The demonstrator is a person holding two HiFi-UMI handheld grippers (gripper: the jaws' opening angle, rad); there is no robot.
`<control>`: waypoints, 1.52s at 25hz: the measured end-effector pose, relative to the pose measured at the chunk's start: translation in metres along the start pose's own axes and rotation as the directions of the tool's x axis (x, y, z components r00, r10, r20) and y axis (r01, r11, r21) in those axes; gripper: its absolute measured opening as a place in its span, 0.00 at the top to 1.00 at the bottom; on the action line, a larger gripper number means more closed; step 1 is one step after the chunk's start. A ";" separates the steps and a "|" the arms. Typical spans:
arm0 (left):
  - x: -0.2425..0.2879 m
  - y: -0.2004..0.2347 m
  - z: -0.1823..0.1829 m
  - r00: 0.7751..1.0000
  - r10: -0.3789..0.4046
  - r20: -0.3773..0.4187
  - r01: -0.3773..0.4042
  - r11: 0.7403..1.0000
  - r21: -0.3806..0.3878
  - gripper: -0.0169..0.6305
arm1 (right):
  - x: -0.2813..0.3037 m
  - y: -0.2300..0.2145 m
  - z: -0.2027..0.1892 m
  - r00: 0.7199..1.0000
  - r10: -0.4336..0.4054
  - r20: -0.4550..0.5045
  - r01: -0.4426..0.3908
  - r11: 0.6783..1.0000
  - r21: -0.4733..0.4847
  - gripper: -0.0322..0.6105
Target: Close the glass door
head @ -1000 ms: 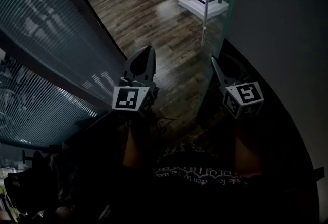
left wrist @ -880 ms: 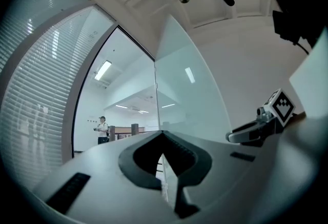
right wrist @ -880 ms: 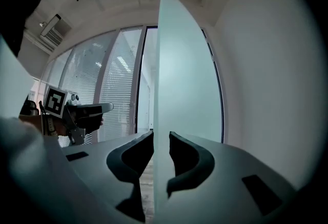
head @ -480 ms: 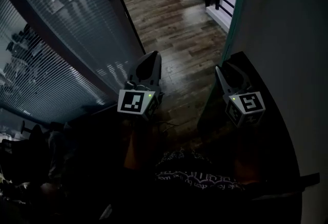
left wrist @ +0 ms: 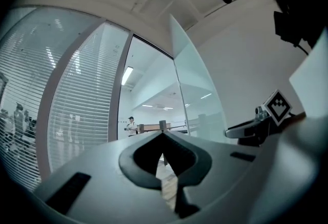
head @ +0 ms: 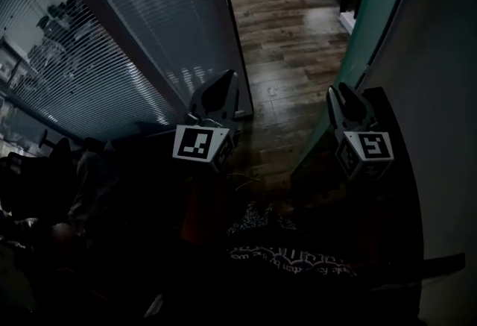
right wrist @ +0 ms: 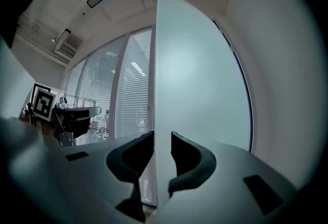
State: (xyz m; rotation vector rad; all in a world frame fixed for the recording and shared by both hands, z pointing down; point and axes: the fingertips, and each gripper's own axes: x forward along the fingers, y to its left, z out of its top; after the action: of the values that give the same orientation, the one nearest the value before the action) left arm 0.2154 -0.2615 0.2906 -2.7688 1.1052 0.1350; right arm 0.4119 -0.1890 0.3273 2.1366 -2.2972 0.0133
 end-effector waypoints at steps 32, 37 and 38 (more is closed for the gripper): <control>0.063 0.134 -0.023 0.996 0.091 0.025 -0.091 0.996 0.014 0.97 | 0.166 0.060 -0.005 0.987 0.162 -0.017 -0.163 0.984 -0.072 0.81; 0.072 0.146 -0.025 0.997 0.073 0.026 -0.074 0.997 0.017 0.97 | 0.187 0.065 -0.004 0.988 0.156 -0.017 -0.157 0.985 -0.072 0.81; 0.074 0.148 -0.026 0.997 0.072 0.025 -0.073 0.997 0.013 0.97 | 0.192 0.066 -0.004 0.988 0.155 -0.019 -0.156 0.985 -0.074 0.81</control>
State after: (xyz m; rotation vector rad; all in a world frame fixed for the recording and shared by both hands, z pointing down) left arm 0.1669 -0.4221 0.2890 -2.7085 1.1961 0.1684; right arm 0.3317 -0.3755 0.3330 1.9127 -2.4097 -0.0567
